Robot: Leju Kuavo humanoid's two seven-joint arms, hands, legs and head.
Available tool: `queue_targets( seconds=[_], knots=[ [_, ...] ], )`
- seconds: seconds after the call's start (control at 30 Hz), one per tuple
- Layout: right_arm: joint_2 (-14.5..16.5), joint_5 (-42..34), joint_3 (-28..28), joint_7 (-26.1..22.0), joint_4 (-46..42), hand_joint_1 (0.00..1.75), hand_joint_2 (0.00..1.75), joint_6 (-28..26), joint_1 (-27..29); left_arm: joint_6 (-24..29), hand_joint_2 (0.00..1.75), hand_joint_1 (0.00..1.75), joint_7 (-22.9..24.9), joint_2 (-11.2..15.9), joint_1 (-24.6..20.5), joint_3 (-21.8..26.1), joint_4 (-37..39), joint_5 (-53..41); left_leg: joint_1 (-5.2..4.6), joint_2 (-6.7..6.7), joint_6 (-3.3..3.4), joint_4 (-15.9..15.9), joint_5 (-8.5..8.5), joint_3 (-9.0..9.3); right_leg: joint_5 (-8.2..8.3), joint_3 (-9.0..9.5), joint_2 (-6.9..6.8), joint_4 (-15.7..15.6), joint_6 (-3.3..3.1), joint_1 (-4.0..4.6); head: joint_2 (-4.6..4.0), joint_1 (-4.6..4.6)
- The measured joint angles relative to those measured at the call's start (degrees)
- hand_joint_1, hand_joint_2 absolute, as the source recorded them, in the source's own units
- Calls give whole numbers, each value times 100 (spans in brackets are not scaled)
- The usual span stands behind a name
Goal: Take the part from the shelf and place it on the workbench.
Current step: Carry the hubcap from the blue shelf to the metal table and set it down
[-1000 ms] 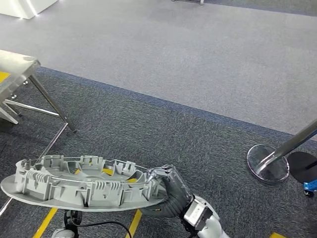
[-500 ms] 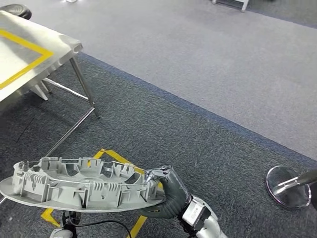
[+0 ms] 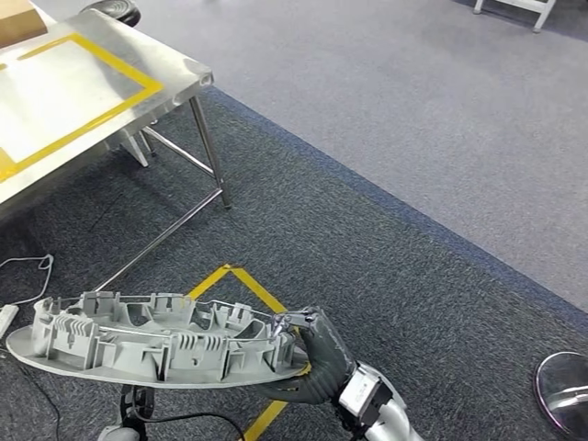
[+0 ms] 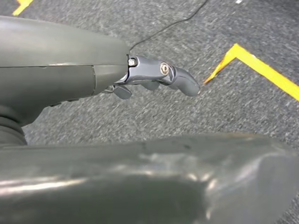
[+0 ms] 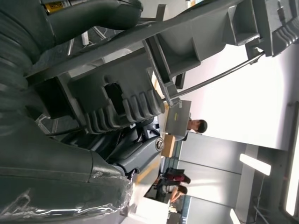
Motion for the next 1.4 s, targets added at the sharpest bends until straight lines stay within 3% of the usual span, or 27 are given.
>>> queue_targets(
  seconds=[0.03, 0.1, 0.13, 0.17, 0.23, 0.27, 0.33, 0.37, 0.43, 0.5, 0.57, 0.6, 0.63, 0.67, 0.73, 0.8, 0.87, 0.93, 0.97, 1.03, 1.1, 1.17, 1.2, 1.23, 1.3, 1.37, 1.4],
  knots=[
    [1, -1, 1, -1, 0, 175, 175, 0, -3, 0, 0, 0, 0, -5, -8, -2, 0, 1, -12, 172, -19, 325, -183, -147, -1, 5, -74, -6, -24, 7, 0, -21],
    [0, -1, 1, 2, 4, 175, 175, -1, 1, 0, 0, 0, 1, -12, -20, -4, 0, 0, -12, 318, -48, 1058, -506, -485, -11, 6, -229, -8, -50, 17, 0, -38],
    [-1, 0, 1, 5, 8, 175, 175, -1, 4, 0, 0, 0, 1, -10, -17, -3, 0, 1, -10, 338, -58, 1280, -552, -585, -17, 7, -310, -7, -54, 18, -1, -40],
    [-1, 1, 1, 7, 11, 175, 175, -1, 5, 0, 0, 0, 2, -7, -13, -2, 0, 1, -9, 351, -64, 1270, -475, -575, -23, 11, -383, -7, -51, 17, -1, -40],
    [0, 1, 1, 9, 13, 175, 175, 0, -2, 0, 0, 0, 2, 3, -13, -1, 0, 2, -10, 476, -67, 685, -99, -268, -45, 37, -519, -6, -23, 11, 1, -41],
    [0, 1, 1, 9, 13, 175, 175, 1, -6, 0, 0, 0, 2, 3, -22, -1, 0, 2, -30, 632, -75, 296, 55, -63, -64, 52, -578, 2, 4, 29, 1, -45],
    [-1, 1, 1, 8, 13, 175, 175, 0, -15, -1, 0, 0, 2, -8, -50, -2, 0, 1, -60, 850, -21, -189, 171, 173, -102, 76, -682, 11, 61, 80, 0, -45],
    [-1, 1, 2, 8, 13, 175, 175, 1, -19, -2, 0, 0, 2, -14, -56, -2, 0, 0, -76, 862, 18, -255, 148, 191, -116, 88, -742, 7, 85, 105, -1, -39],
    [-1, 2, 4, 10, 13, 175, 175, 1, -31, -2, 0, 0, 2, -21, -47, -1, 0, -1, -66, 725, 111, -272, 145, 178, -151, 114, -808, 3, 139, 102, 0, -22],
    [-1, 0, 5, 10, 13, 175, 175, 1, -45, -1, 0, 0, 2, -19, -50, 2, 0, -1, -41, 583, 188, -282, 155, 185, -326, 19, -587, 256, 198, 70, 0, -10],
    [-1, -1, 5, 9, 16, 175, 175, -1, -46, -1, 0, 0, 2, -17, -71, 3, 0, -2, -28, 439, 244, -283, 155, 186, -669, -304, -298, 948, 226, 51, -1, 12],
    [-1, -1, 5, 9, 21, 175, 175, -2, -38, -2, 0, 0, 2, -21, -73, 2, 0, -3, -30, 362, 259, -282, 155, 186, -818, -501, -245, 1330, 227, 51, -1, 17],
    [-1, 0, 5, 10, 26, 175, 175, -2, -31, -3, 0, 0, 2, -24, -67, 2, 0, -5, -33, 281, 264, -281, 154, 187, -881, -651, -225, 1589, 223, 53, -1, 19],
    [-1, 1, 5, 10, 31, 175, 175, -2, -24, -4, 0, 0, 2, -25, -58, 2, 0, -7, -35, 198, 266, -280, 154, 190, -831, -714, -216, 1650, 211, 54, -1, 18],
    [-1, 1, 5, 11, 33, 175, 175, -1, -17, -4, 0, 0, 2, -27, -46, 2, 0, -5, -35, 26, 264, -279, 156, 205, -437, -524, -149, 1133, 166, 51, -1, 18],
    [-1, -1, 5, 10, 33, 175, 175, -1, -20, -4, 0, 0, 2, -33, -48, 2, 0, -2, -30, -125, 239, -271, 159, 205, -104, -176, 96, 375, 121, 28, -1, 16],
    [-1, -8, 5, 11, 33, 175, 175, 0, -27, -7, 0, 0, 2, -37, -45, 2, 0, 2, -11, -233, 173, -272, 182, 169, -51, -14, 261, 56, 99, 20, 0, 14],
    [1, -13, 5, 17, 33, 175, 175, 2, -39, -10, 0, 0, 2, -31, -26, 2, 0, 8, 16, -315, 93, -284, 208, 134, -39, 8, 191, 21, 67, 28, 0, 13],
    [2, -13, 6, 20, 33, 175, 175, 3, -47, -11, 0, 0, 2, -27, -16, 2, 0, 12, 13, -268, 60, -265, 190, 119, -25, 18, 137, 4, 43, 23, 0, 11],
    [10, -16, 7, 21, 33, 175, 175, 6, -57, -12, 0, 0, 2, -26, -28, 0, 0, 17, -6, 12, -2, 50, -23, -32, -7, 45, -7, -39, -20, 3, 0, -32],
    [16, -17, 7, 20, 34, 175, 175, 8, -58, -13, 0, 0, 2, -36, -57, -3, 0, 19, -12, 283, -53, 775, -388, -370, -14, 53, -167, -45, -56, 9, -1, -74],
    [15, -15, 7, 23, 39, 175, 175, 8, -53, -13, 0, 0, 2, -37, -57, -3, 0, 20, -1, 341, -83, 1276, -518, -605, -28, 60, -323, -43, -59, 7, -1, -74],
    [15, -15, 7, 25, 42, 175, 175, 8, -51, -13, 0, 0, 2, -34, -51, -2, 0, 20, 4, 356, -94, 1226, -418, -577, -37, 69, -395, -43, -53, 3, -1, -75],
    [16, -15, 8, 26, 44, 175, 175, 9, -50, -13, 0, 0, 2, -28, -46, -1, 0, 21, 8, 395, -101, 967, -237, -443, -50, 86, -464, -42, -39, -1, -1, -75],
    [16, -15, 8, 25, 43, 175, 175, 10, -54, -13, 0, 0, 2, -22, -55, 0, 0, 21, -11, 635, -106, 201, 108, -45, -93, 126, -587, -28, 17, 19, 0, -81],
    [16, -16, 9, 25, 43, 175, 175, 11, -57, -13, 0, 0, 2, -33, -72, -2, 0, 21, -40, 813, -35, -224, 197, 158, -137, 155, -697, -19, 74, 72, 0, -78],
    [15, -15, 13, 25, 43, 175, 175, 13, -59, -13, 0, 0, 2, -40, -70, -2, 0, 22, -57, 792, 16, -265, 169, 163, -152, 168, -758, -23, 95, 94, 0, -73]
  ],
)
